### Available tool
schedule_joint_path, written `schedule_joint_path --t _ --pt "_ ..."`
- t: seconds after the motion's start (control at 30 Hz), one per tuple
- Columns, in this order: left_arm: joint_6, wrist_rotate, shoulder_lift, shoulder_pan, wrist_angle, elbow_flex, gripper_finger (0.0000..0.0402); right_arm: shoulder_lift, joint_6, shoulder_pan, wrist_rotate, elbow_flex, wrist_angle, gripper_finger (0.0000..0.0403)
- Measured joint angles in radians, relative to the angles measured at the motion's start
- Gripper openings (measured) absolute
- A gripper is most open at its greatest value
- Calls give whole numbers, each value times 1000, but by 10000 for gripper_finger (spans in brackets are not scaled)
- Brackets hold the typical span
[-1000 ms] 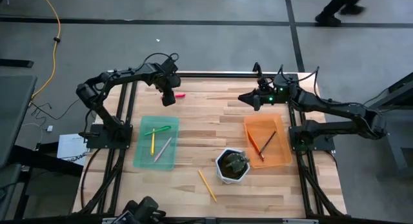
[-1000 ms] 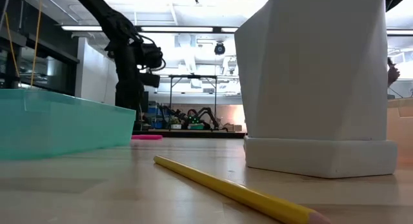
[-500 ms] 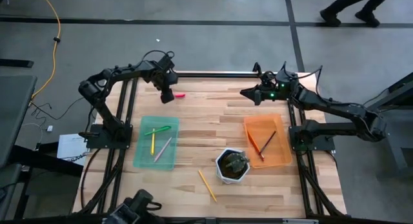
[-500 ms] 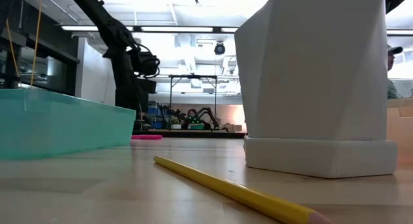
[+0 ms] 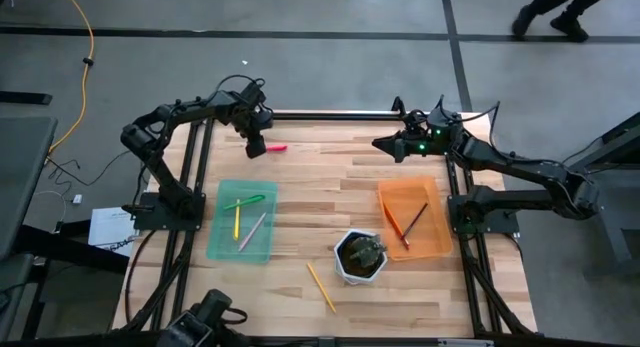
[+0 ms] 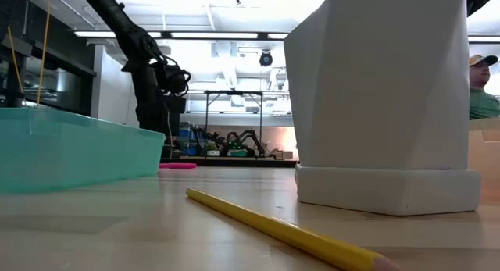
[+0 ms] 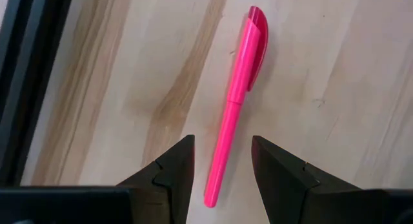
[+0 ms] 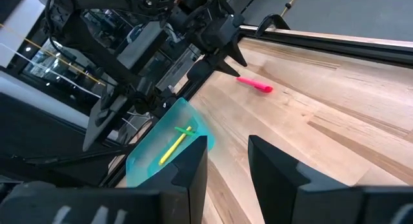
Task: Sort pens & pencils
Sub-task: Put the dark pink pen into the green bin
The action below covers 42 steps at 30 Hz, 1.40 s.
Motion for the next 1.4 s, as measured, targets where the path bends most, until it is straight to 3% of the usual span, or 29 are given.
schedule_joint_path --t 0.5,0.77,1.4 --pt "86 2 121 -16 -145 182 140 0 0 0 0 0 0 103" --pt "135 2 172 -49 -200 190 140 0 -3 1 0 0 0 103" --pt "126 -66 185 -105 -114 190 140 0 -24 1 1 0 -1 103"
